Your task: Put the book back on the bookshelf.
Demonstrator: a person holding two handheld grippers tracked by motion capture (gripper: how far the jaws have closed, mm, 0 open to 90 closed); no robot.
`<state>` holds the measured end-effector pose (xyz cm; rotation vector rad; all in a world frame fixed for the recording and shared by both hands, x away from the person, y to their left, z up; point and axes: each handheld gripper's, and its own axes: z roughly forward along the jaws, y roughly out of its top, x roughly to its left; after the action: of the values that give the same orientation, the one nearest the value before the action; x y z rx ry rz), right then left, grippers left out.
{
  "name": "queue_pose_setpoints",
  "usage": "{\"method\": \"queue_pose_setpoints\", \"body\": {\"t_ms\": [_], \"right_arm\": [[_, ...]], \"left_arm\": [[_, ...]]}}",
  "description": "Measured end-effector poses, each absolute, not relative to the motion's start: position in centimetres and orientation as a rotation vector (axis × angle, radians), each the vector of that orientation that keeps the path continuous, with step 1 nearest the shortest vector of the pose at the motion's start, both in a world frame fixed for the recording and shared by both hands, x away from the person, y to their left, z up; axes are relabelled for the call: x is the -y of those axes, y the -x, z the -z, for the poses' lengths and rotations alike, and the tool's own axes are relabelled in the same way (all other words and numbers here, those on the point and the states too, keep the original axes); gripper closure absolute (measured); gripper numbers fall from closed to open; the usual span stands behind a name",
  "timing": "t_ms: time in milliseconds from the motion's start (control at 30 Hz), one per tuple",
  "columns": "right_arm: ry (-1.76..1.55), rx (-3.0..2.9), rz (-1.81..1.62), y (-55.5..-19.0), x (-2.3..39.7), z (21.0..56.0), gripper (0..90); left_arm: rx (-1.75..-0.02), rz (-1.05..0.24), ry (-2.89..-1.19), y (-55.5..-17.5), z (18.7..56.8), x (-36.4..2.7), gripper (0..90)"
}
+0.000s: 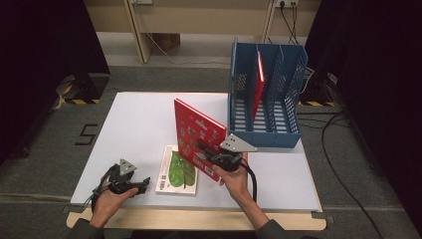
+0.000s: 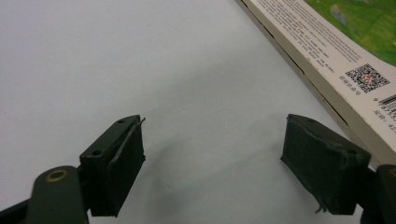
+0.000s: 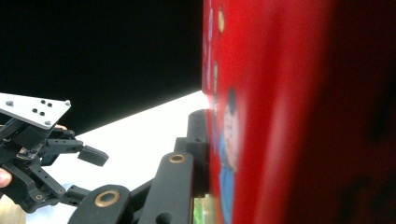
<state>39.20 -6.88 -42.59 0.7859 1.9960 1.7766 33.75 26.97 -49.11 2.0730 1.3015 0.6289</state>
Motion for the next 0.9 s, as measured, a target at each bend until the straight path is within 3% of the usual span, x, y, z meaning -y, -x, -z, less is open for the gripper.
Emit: {"method": "queue_pose_setpoints", "body": {"t_ms": [900], "right_arm": [[-0.786,-1.884,-1.764,-37.9,10.4,38.8,79.7]], "left_arm": [[-1.306,-0.634,-2.073,-33.7,49.1,-27.2,20.0]]}}
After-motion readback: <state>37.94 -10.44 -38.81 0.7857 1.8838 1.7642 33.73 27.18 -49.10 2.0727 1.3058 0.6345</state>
